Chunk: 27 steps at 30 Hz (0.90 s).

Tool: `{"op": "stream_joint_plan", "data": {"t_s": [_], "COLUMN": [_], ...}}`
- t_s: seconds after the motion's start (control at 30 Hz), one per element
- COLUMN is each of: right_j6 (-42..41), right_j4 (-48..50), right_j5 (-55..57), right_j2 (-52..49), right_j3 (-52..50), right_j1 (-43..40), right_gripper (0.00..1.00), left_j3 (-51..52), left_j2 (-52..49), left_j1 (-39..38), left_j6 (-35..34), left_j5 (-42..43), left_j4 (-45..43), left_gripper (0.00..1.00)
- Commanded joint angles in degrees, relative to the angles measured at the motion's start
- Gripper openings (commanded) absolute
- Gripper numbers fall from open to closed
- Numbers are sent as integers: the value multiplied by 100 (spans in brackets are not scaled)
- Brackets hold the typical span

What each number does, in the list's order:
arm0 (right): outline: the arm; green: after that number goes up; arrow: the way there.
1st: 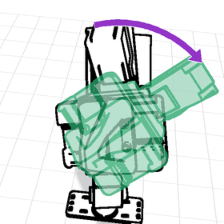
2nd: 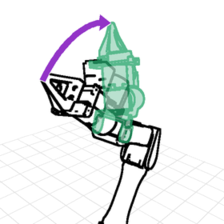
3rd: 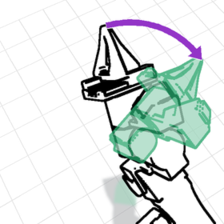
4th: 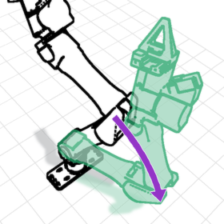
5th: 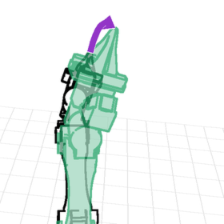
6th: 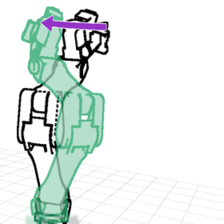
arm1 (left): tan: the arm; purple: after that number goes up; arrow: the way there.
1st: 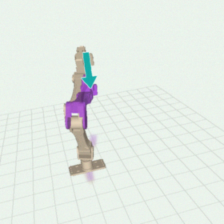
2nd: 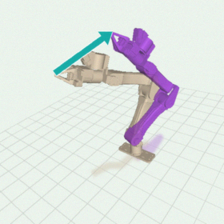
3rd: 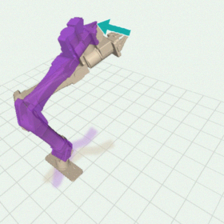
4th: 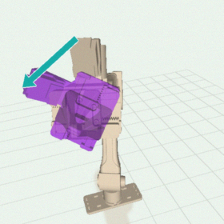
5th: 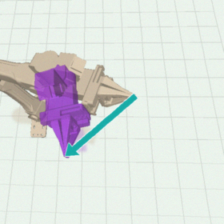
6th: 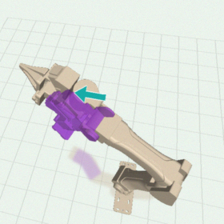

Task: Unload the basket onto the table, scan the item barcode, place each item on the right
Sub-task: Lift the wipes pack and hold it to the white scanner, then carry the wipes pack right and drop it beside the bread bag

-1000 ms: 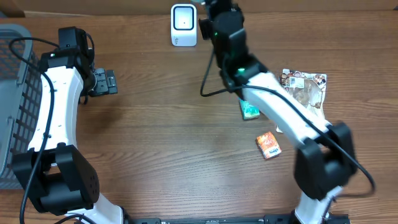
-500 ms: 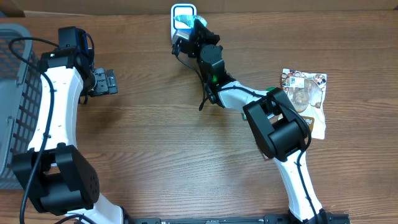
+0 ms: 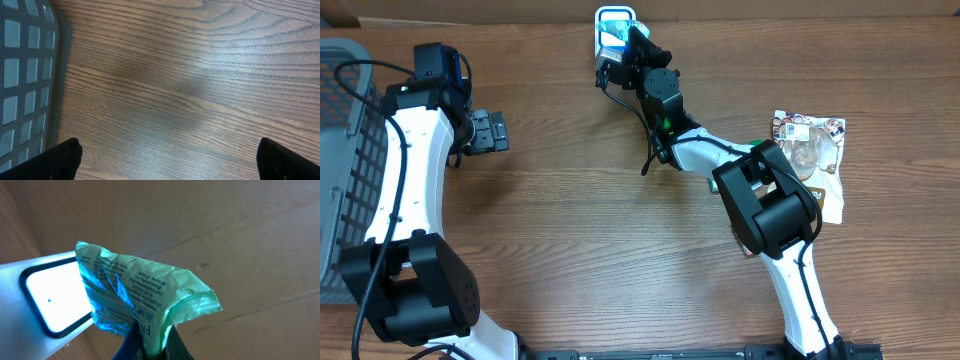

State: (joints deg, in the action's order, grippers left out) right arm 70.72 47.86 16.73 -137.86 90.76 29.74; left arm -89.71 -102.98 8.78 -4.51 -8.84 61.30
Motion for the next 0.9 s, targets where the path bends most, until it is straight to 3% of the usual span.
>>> {"op": "stream_joint_plan", "data": {"t_s": [0.0, 0.13, 0.33, 0.43, 0.53, 0.7, 0.77, 0.87], "right_j6": [-15, -96, -1008, -2203, -3910, -7989, -8821, -9394], "right_j4": [264, 4, -1091, -1971, -3285, -6483, -7718, -8821], "right_j5": [11, 15, 74, 195, 199, -1113, -1360, -1392], "right_j2": [92, 284, 955, 1611, 2398, 4050, 4649, 5136], "right_j3": [201, 199, 199, 199, 199, 199, 199, 199], "right_j1": [-15, -11, -11, -11, 31, -114, -343, -706], "right_gripper": [4, 4, 4, 4, 4, 4, 4, 4], "left_j3": [-35, -35, -35, -35, -35, -35, -35, -35], "left_j2": [-9, -9, -9, -9, -9, -9, -9, -9], "left_j1": [20, 20, 20, 20, 20, 20, 20, 20], "left_j6": [-20, -20, -20, -20, -20, -20, -20, -22], "left_j5": [-15, -15, -13, -15, -15, -15, -15, -13], "left_j4": [-7, -7, -7, -7, -7, -4, -7, -7], "left_gripper": [100, 100, 100, 100, 100, 100, 100, 100]}}
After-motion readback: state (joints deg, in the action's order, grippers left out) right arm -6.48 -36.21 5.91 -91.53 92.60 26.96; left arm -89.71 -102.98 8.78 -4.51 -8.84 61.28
